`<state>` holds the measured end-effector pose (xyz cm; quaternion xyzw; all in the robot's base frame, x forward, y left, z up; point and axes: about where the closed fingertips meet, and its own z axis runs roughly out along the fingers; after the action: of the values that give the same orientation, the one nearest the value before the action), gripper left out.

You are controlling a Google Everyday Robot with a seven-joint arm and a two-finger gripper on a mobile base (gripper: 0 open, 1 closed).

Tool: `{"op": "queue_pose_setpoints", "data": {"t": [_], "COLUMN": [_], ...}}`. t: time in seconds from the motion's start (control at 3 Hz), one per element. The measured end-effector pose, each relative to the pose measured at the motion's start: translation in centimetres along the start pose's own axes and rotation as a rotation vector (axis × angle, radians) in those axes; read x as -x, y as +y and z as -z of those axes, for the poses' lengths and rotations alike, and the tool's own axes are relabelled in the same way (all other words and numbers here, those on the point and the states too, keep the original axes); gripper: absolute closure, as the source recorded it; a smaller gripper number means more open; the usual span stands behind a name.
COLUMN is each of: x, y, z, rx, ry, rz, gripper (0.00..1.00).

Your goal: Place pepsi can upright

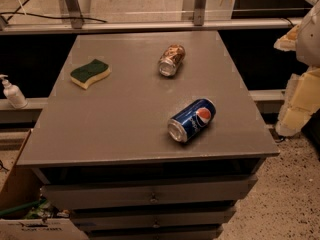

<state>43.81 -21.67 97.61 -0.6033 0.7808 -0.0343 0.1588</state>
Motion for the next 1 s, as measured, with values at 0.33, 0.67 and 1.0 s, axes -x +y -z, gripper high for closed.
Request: {"op": "queue_pose_setpoints", "data": {"t": [0.33, 0.67, 1.0], "x": [0.0, 0.7, 2.1], "y": [0.0, 0.6, 1.7], "z": [0.0, -0.5, -1.8], "rx": [0.0, 0.011, 0.044], "ry": [0.0, -0.021, -0.06], "rz": [0.0, 0.059, 0.177], "gripper": [0.0, 0.0, 0.0]}}
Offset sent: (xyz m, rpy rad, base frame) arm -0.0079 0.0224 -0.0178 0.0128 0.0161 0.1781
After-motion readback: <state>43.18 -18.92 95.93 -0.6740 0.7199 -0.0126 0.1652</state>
